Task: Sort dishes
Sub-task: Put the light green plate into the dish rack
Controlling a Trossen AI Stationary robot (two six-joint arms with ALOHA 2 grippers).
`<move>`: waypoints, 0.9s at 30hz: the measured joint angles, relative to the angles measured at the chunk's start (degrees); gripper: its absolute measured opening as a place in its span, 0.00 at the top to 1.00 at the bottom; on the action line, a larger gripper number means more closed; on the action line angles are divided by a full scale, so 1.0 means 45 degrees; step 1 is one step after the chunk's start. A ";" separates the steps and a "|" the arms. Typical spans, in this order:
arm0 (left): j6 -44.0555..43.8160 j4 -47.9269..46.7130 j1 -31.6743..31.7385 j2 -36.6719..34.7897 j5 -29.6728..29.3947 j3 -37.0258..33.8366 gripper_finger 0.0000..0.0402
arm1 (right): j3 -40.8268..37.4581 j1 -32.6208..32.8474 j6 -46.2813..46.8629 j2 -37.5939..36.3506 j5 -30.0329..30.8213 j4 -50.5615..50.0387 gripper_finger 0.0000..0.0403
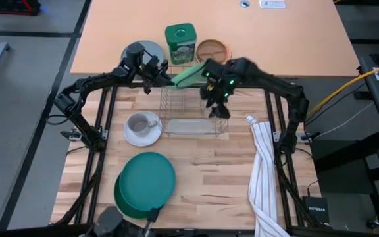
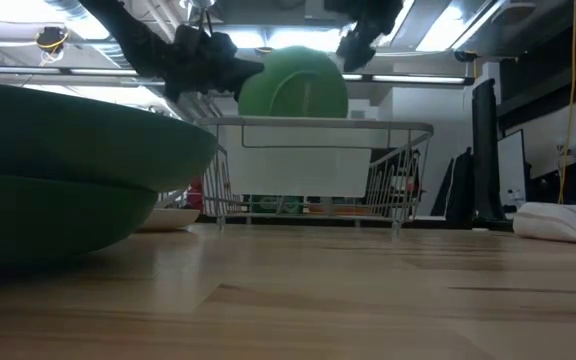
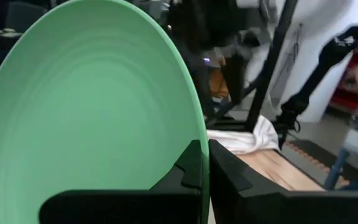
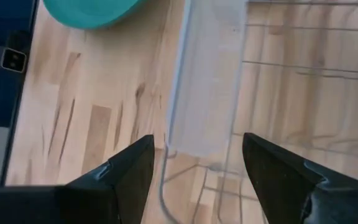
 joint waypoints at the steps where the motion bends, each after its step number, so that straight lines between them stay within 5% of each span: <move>1: -0.0124 0.0035 0.0104 -0.0002 -0.0002 0.0007 1.00 | -0.0358 0.0097 0.0000 0.0009 0.0006 0.0300 0.39; 9: -0.1097 -0.0007 0.1016 -0.0002 -0.0008 0.0007 1.00 | -0.2190 0.0215 0.0424 0.0008 -0.0043 0.3130 0.39; 16: -0.1855 -0.0002 0.1287 -0.0012 0.0006 0.0007 1.00 | -0.3174 0.0613 0.0403 0.0005 -0.0250 0.3459 0.39; 27: -0.3257 0.0280 0.1269 -0.0016 0.0127 0.0007 1.00 | -0.2598 0.0472 0.0313 -0.0697 0.1217 0.3488 0.39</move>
